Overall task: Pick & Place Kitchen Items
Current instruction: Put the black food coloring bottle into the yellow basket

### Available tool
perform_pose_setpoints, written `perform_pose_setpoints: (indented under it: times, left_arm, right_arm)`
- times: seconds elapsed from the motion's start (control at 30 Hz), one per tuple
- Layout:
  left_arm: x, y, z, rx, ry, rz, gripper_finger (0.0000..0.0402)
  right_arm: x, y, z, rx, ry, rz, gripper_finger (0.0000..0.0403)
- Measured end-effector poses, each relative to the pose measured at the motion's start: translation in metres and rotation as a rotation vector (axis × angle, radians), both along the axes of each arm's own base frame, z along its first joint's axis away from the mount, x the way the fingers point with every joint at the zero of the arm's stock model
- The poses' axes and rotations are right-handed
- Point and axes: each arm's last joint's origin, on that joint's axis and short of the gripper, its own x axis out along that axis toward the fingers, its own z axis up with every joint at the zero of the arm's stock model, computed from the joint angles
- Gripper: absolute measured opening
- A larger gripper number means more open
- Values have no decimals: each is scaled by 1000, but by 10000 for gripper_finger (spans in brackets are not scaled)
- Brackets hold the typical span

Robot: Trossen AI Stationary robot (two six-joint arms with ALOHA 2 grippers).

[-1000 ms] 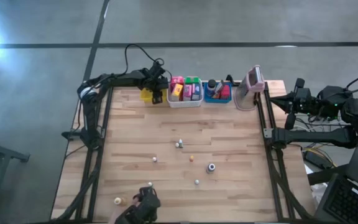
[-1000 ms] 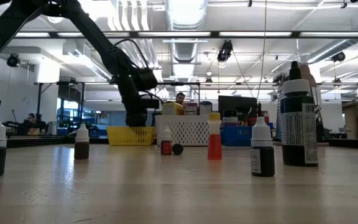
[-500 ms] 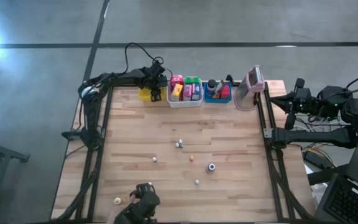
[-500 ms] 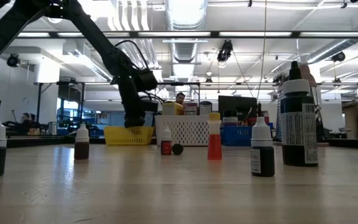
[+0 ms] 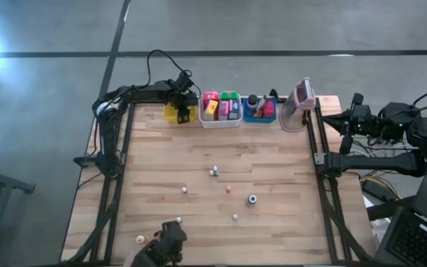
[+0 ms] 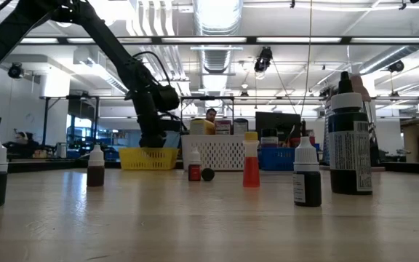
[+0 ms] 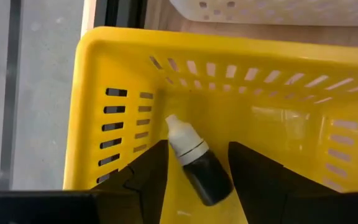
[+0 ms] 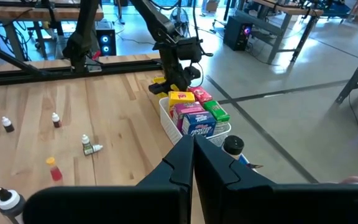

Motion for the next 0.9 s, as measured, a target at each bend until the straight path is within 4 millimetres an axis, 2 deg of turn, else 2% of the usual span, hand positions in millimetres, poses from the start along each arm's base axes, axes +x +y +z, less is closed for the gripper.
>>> perform_pose_setpoints:
  times: [0.17, 0.47, 0.77, 0.9]
  left_arm:
    - [0, 0, 0, -1, 0, 1, 160]
    - [0, 0, 4, -16, 1, 21, 64]
    - [4, 2, 24, -52, -33, 56, 68]
    - [2, 0, 39, -50, -63, 66, 67]
  right_arm:
    - [0, 0, 0, 1, 0, 0, 8]
    - [0, 0, 0, -1, 1, 0, 8]
    - [0, 0, 0, -2, 1, 1, 8]
    - [0, 0, 0, -1, 0, 0, 8]
